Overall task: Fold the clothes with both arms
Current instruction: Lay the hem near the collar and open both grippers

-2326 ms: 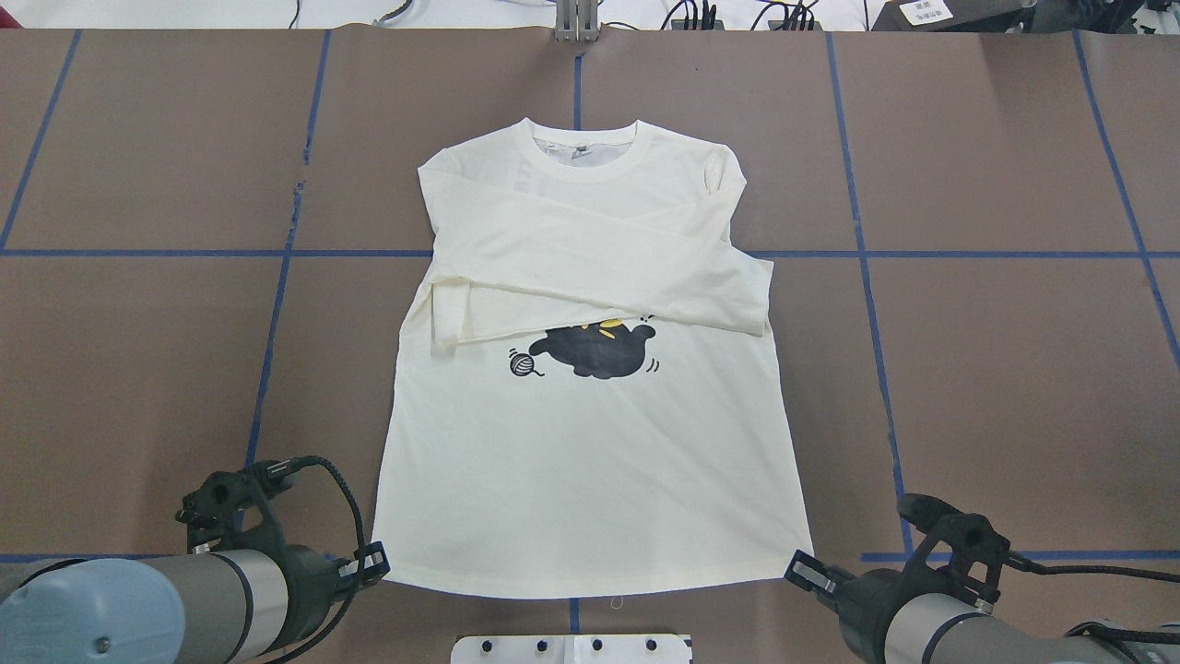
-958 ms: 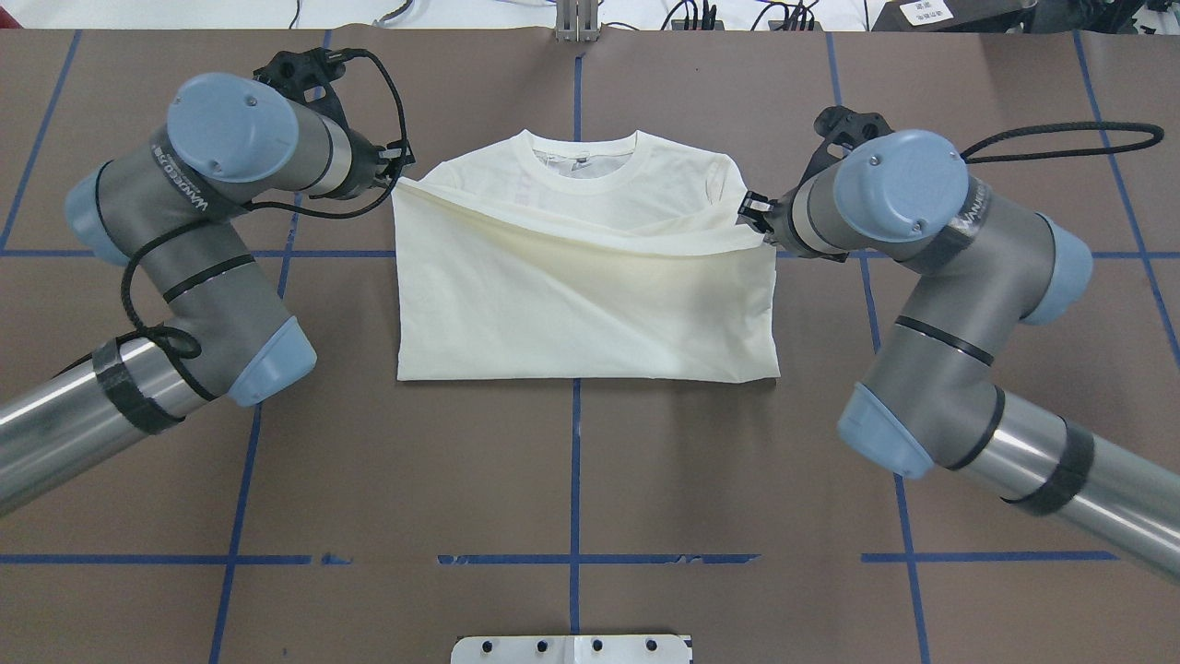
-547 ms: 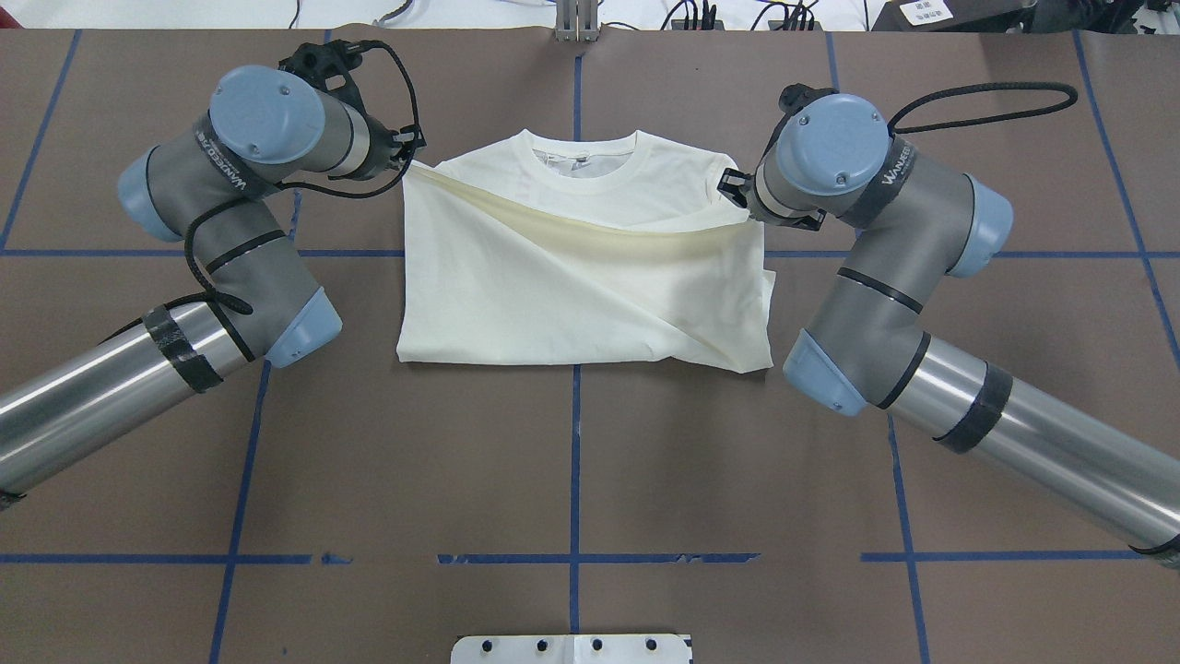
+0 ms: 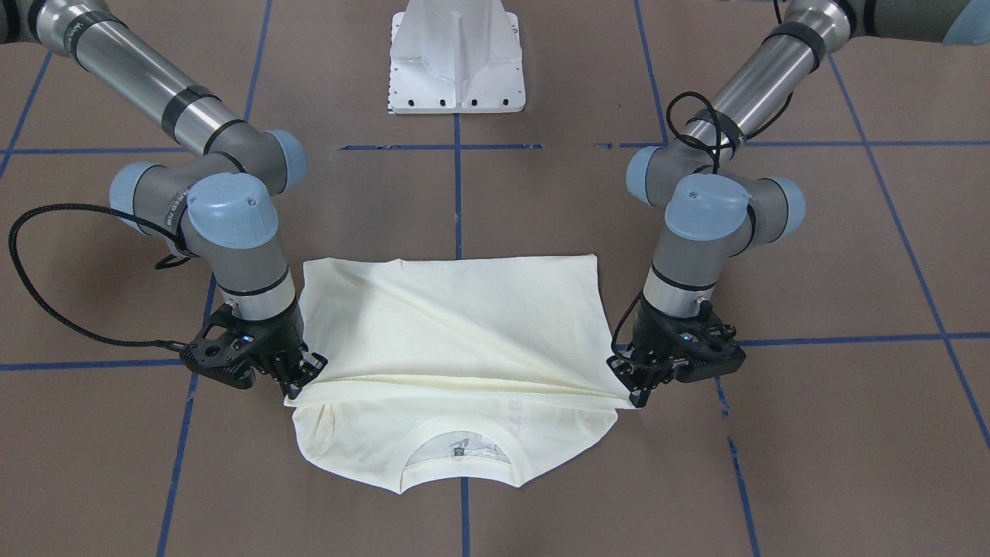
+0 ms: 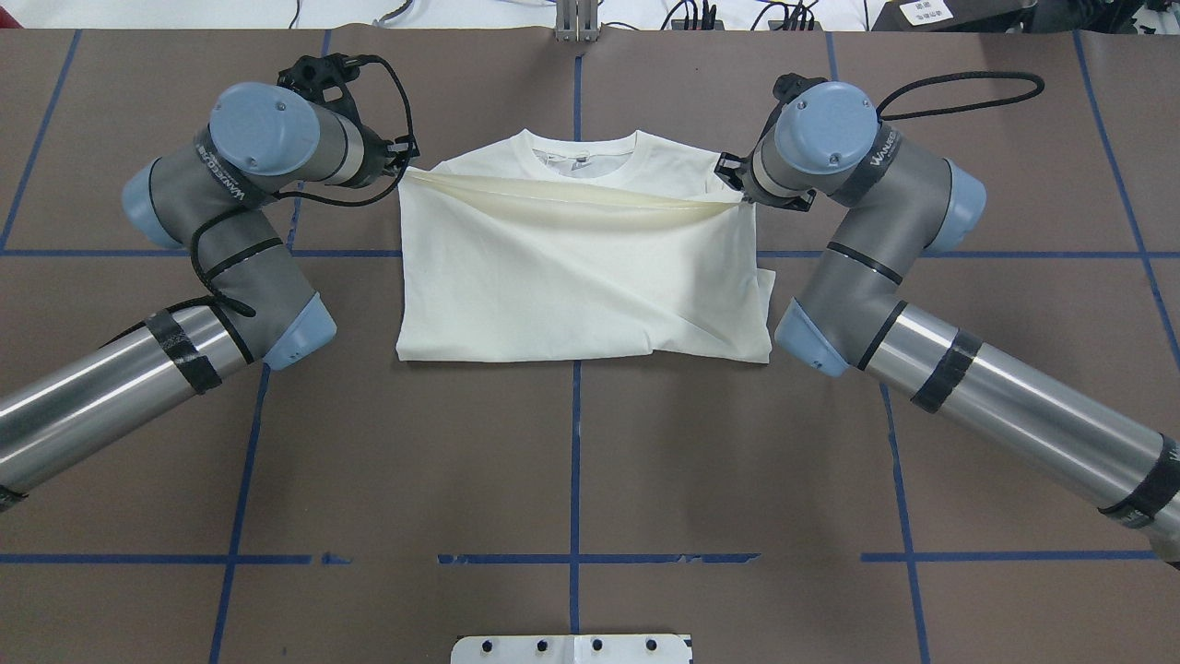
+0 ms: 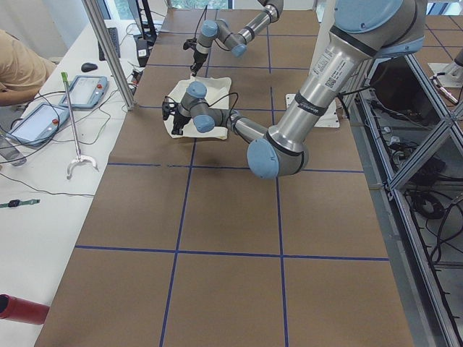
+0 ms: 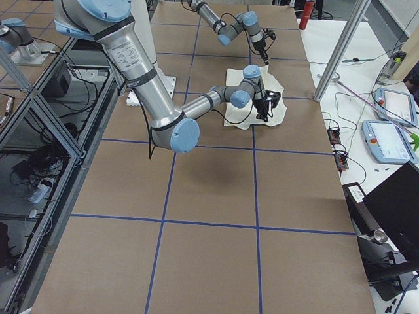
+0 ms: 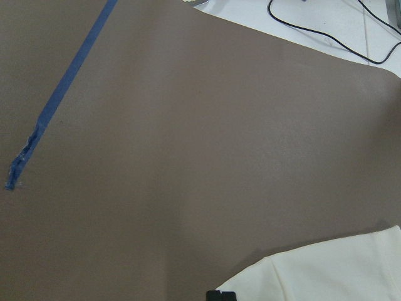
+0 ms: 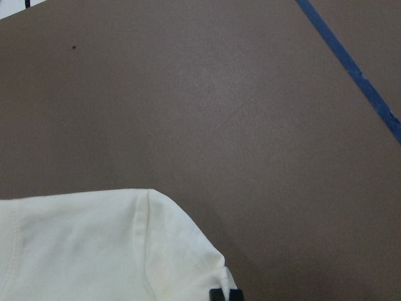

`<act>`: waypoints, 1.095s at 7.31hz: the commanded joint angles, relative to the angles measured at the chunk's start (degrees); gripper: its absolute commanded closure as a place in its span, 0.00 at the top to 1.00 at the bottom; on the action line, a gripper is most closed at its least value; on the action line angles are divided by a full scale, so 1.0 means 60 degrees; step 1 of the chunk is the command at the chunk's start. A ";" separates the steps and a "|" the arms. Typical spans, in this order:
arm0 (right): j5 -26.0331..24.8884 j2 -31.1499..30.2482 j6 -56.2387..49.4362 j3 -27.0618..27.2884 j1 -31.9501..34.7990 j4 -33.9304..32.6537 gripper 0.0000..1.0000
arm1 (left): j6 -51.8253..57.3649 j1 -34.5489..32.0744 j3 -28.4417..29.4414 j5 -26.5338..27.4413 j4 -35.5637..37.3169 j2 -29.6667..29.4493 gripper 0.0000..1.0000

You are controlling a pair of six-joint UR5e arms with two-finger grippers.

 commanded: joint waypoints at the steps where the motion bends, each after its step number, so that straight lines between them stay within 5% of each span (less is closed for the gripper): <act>1: 0.0341 0.0388 -0.0353 -0.0658 0.0283 0.0065 0.00 | 0.0011 0.0027 0.0004 0.0006 -0.0021 0.0029 0.00; 4: 0.0343 0.0667 -0.0369 -0.1642 0.0283 0.1134 0.00 | 0.0026 0.0056 0.0004 0.0021 -0.0021 0.0058 0.00; 5: 0.0343 0.0667 -0.0384 -0.1701 0.0327 0.1135 0.16 | 0.0026 0.0071 -0.0011 0.0021 -0.0050 0.0203 0.23; 6: 0.0387 0.0682 -0.0398 -0.1701 0.0400 0.1149 0.45 | 0.0243 0.0115 -0.0025 0.0021 -0.0543 0.0553 0.47; 7: 0.0880 0.0682 -0.0674 -0.1600 0.0661 0.1222 0.90 | 0.0956 0.0101 -0.0040 0.0006 -0.1186 0.0846 0.50; 8: 0.1335 0.0551 -0.0619 -0.1251 0.0780 0.1484 1.00 | 0.1036 0.0101 -0.0069 -0.0023 -0.1236 0.0835 0.50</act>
